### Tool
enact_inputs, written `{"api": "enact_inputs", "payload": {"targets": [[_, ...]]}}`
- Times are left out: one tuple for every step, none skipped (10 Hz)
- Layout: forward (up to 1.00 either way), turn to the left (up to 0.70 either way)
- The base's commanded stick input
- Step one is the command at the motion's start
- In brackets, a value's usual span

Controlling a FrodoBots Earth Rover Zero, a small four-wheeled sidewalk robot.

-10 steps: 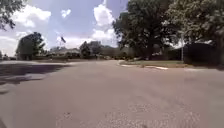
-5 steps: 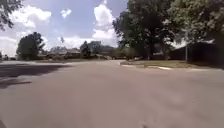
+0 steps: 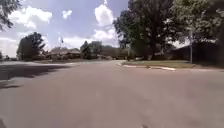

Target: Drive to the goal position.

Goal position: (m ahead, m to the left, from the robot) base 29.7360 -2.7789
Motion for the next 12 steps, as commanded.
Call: {"api": "enact_inputs", "payload": {"targets": [[0.85,0.00],[0.85,0.00],[0.85,0.00],[0.85,0.00],[0.85,0.00],[0.85,0.00],[0.85,0.00],[0.85,0.00],[0.85,0.00],[0.85,0.00],[0.85,0.00],[0.85,0.00]]}}
